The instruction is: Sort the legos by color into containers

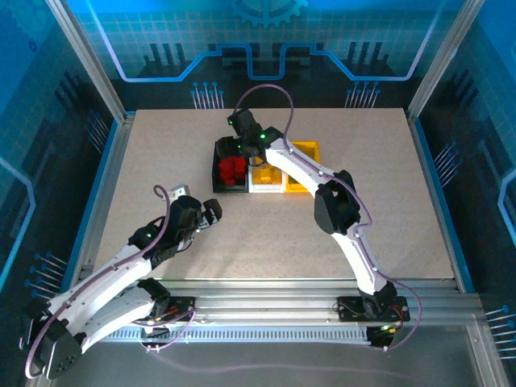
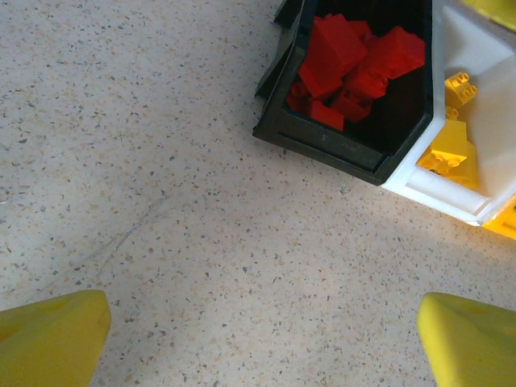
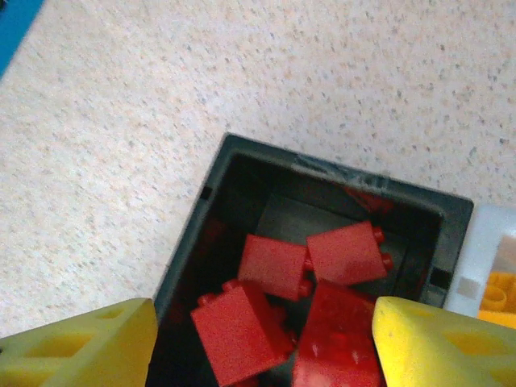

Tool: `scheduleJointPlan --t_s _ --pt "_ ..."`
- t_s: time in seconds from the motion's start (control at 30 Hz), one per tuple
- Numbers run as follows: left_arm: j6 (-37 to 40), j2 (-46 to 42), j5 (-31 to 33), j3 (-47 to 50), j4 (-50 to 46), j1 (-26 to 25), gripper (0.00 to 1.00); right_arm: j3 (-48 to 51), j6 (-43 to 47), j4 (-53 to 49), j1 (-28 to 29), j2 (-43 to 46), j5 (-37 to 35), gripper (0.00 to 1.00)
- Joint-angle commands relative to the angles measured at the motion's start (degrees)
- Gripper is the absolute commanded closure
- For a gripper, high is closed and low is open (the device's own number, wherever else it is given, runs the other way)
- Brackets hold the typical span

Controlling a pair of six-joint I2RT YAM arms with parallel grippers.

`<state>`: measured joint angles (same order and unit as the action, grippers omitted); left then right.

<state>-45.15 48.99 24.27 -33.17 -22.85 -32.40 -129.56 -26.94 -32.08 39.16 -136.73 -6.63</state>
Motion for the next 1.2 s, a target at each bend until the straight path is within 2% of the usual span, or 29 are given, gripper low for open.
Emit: scheduleJointPlan --t_s 0.0,0.17,0.27,0.37,0.4,0.43,0.47,0.6,0.67,0.8,0.87,1.0,1.07,1.17 --pt "-0.4 -0.6 1.5 0.1 0.0 0.5 0.01 2.4 1.7 4.4 0.4 6.2 1.1 0.26" --pt "1.1 -0.3 2.9 -1.6 1.7 0.5 0.01 24.3 1.8 17.4 0.5 23.5 0.9 0.23" --pt "2.6 0.8 5.6 -3.0 3.2 0.5 0.01 37.3 1.3 22.7 0.5 34.1 -1.8 0.21" --pt "6.1 3.0 8.2 -3.5 8.8 0.8 0.01 48.6 0.8 25.0 0.3 43.4 -6.0 0.14" --pt "7.8 3.9 9.1 -3.4 11.2 0.8 0.01 51.5 0.6 25.2 0.2 45.6 -7.4 0.09" --pt "9.4 5.1 9.9 -3.5 13.9 1.0 0.01 54.8 -0.5 24.7 0.2 48.3 -10.4 0.0" --pt "10.5 6.3 10.5 -3.9 15.3 1.3 0.01 57.2 -1.4 24.3 0.0 50.2 -11.9 0.0" --pt "12.0 12.5 8.6 -8.8 17.0 5.6 0.01 65.5 -4.0 20.5 -0.2 57.7 -19.7 0.0" --pt "15.3 15.3 6.9 -11.3 19.1 8.6 0.01 69.7 -3.8 20.6 -0.5 61.2 -22.2 0.0" --pt "29.4 21.0 7.2 -14.3 26.5 15.8 0.01 74.8 -5.8 19.0 -4.1 66.6 -22.3 0.0" --pt "36.0 24.7 5.1 -14.8 29.0 19.2 0.01 76.8 -5.5 19.8 -5.8 68.8 -21.7 0.0" --pt "41.6 32.2 2.5 -12.8 31.6 23.9 0.01 81.7 -3.1 24.0 -8.4 72.7 -21.5 0.0" --pt "42.2 33.7 2.1 -10.0 34.6 25.7 0.01 83.0 -0.8 25.5 -10.1 73.9 -18.7 0.0" --pt "43.8 34.2 1.4 -3.8 44.2 26.9 0.01 83.2 2.5 26.0 -11.8 74.9 -15.5 0.0"
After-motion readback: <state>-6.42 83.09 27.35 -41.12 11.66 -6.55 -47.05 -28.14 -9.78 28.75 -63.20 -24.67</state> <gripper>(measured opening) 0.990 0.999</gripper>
